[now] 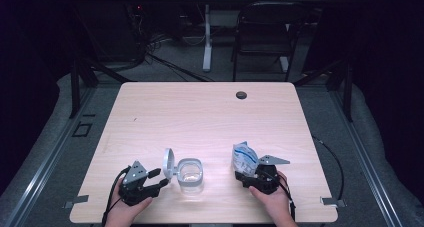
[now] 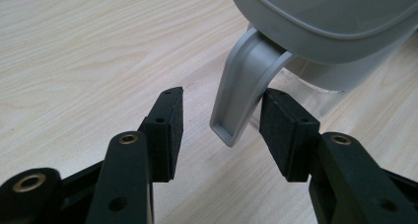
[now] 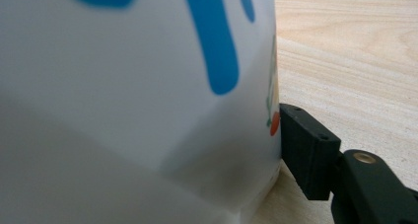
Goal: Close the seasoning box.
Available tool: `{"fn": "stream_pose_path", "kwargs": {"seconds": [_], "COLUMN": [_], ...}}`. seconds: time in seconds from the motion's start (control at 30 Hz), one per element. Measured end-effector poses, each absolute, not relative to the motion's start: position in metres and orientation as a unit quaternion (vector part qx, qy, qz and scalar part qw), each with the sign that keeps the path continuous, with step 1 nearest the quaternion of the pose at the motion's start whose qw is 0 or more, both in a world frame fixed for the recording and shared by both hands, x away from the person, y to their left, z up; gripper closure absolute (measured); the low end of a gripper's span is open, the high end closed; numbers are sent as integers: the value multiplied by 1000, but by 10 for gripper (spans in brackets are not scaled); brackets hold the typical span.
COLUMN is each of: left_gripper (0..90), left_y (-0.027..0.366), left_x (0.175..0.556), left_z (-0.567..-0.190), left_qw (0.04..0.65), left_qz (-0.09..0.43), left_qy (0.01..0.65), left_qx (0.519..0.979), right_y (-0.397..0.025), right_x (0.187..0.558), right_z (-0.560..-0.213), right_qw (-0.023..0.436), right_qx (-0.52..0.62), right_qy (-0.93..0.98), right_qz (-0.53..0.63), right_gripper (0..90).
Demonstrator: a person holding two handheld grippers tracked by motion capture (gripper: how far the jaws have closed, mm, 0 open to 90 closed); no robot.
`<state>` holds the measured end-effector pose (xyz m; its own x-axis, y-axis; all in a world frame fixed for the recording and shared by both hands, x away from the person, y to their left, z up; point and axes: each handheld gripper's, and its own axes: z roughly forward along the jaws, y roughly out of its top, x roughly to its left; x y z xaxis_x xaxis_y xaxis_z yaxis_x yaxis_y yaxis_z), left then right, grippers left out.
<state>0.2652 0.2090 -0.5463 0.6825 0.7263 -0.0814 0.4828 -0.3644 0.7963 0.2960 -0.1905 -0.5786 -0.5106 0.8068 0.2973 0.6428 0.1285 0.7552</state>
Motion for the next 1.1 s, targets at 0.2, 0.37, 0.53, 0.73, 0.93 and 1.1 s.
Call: {"fn": "stream_pose_path", "kwargs": {"seconds": [0.2, 0.37, 0.53, 0.73, 0.93, 1.1], "left_gripper": [522, 522, 522, 521, 521, 521], "left_y": [209, 209, 209, 209, 209, 209], "left_x": [265, 265, 265, 265, 265, 265], "left_z": [-546, -546, -546, -546, -546, -546], "left_qw": [425, 424, 424, 424, 424, 423], "left_qz": [144, 150, 149, 151, 150, 146], "left_qy": [372, 374, 373, 372, 373, 371], "left_qx": [813, 811, 812, 812, 812, 814], "right_y": [-191, -191, -191, -191, -191, -191], "right_x": [296, 296, 295, 295, 295, 295], "right_z": [-578, -578, -578, -578, -578, -577], "right_qw": [93, 95, 98, 101, 102, 107], "right_qx": [484, 480, 479, 478, 473, 472], "right_qy": [747, 751, 752, 753, 754, 758], "right_qz": [446, 444, 442, 442, 444, 438], "right_gripper": [443, 455, 457, 463, 465, 466]}}
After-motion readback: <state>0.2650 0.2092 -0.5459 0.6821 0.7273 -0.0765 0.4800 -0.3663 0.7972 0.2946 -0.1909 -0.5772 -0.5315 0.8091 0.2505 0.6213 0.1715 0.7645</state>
